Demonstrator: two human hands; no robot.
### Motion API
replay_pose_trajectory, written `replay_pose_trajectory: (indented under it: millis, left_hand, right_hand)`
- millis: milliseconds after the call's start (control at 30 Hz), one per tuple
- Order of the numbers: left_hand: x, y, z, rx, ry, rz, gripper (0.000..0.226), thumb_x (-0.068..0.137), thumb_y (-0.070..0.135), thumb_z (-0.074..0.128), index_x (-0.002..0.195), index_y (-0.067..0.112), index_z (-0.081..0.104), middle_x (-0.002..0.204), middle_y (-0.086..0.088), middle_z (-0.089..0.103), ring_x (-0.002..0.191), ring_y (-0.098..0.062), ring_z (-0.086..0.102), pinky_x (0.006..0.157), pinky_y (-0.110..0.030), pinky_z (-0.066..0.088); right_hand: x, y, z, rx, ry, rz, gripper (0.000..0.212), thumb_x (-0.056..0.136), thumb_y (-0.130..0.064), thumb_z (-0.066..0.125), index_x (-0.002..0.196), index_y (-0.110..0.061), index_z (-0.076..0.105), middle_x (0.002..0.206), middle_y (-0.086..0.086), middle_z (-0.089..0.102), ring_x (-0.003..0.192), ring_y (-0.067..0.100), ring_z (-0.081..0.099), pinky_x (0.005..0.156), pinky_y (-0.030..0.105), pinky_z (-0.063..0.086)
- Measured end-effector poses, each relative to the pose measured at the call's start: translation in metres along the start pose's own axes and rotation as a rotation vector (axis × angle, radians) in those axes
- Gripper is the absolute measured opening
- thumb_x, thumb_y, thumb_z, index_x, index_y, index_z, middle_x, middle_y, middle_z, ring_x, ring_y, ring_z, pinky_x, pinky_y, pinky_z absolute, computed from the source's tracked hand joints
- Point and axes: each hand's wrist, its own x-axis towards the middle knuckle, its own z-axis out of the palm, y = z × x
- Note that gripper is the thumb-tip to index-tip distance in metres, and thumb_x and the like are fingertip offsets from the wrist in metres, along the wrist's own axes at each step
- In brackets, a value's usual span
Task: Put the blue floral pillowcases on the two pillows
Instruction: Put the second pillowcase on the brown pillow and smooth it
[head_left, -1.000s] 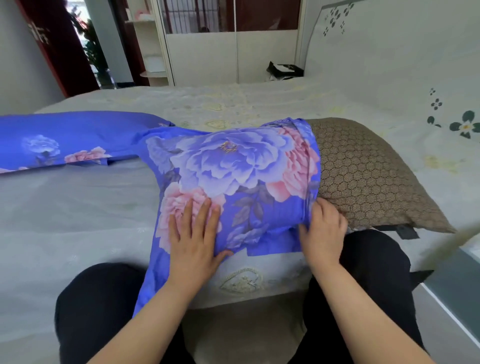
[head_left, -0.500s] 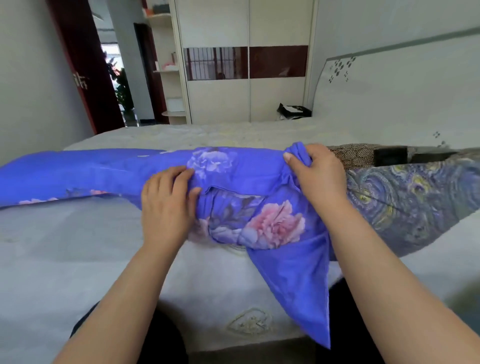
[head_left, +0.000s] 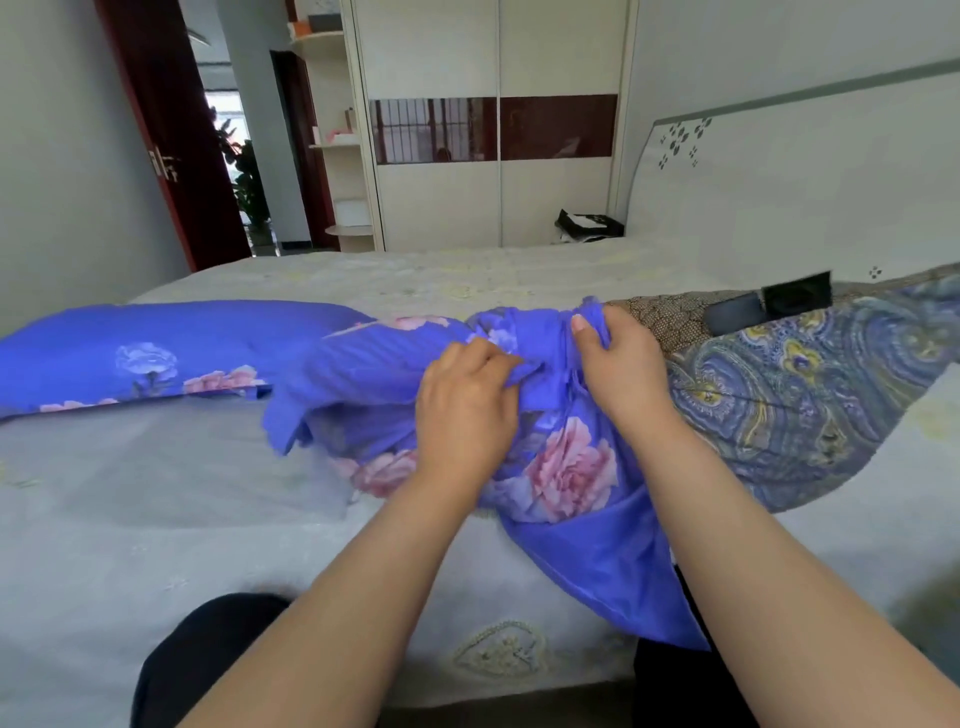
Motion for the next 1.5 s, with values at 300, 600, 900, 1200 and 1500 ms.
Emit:
replay_pose_trajectory:
  millis: [300,600,900,1200,1500]
  left_hand:
    - [0.015,-0.069,-0.032,-0.198,0.044,-0.259,0.052,0.082,0.002,0.033,0.132,0.008,0.046,0.134,-0.008,0.053,0.125,-0.025,0.047,0.105,-0.028,0.031]
    - [0.018,-0.129,-0.012,0.299,-0.003,-0.238,0.029,0.091,0.021,0.036,0.097,0.005,0.059,0.096,-0.018,0.063,0.095,-0.036,0.056,0.106,-0.048,0.029]
    - [0.013,-0.121,-0.008,-0.368,0.324,-0.827,0.059,0.096,0.035,0.049,0.144,0.007,0.029,0.154,-0.014,0.018,0.143,-0.026,0.017,0.115,-0.038,0.019]
    - [-0.026,-0.123,0.003,-0.347,0.066,-0.944,0.027,0.098,0.014,0.043,0.073,0.004,0.046,0.075,-0.02,0.053,0.078,-0.032,0.05,0.064,-0.03,0.027]
    - [0.055,-0.178,-0.079,0.019,0.098,-0.887,0.026,0.094,0.032,0.047,0.105,0.01,0.054,0.114,-0.018,0.06,0.108,-0.037,0.054,0.089,-0.041,0.04]
  right_hand:
    - [0.002,0.023,-0.031,0.037,-0.141,-0.184,0.03,0.086,-0.032,0.06,0.064,-0.018,0.048,0.078,-0.002,0.05,0.085,0.023,0.05,0.074,0.028,0.033]
    - [-0.015,0.019,-0.03,-0.599,0.087,-0.425,0.041,0.085,-0.037,0.049,0.089,0.0,0.066,0.105,0.014,0.059,0.095,0.035,0.053,0.081,0.041,0.042]
    - [0.011,0.054,-0.057,-0.715,-0.139,-0.106,0.103,0.07,-0.085,0.036,0.14,-0.01,0.034,0.154,0.006,0.025,0.146,0.024,0.006,0.108,0.048,-0.019]
    - [0.029,0.032,-0.038,-0.508,0.207,-0.309,0.02,0.079,-0.015,0.06,0.068,-0.019,0.043,0.059,0.006,0.053,0.065,0.033,0.055,0.089,0.036,0.03]
    - [0.127,-0.03,0.025,-0.755,-0.32,-0.119,0.035,0.084,-0.055,0.054,0.092,-0.021,0.059,0.107,0.009,0.065,0.104,0.029,0.059,0.085,0.036,0.035]
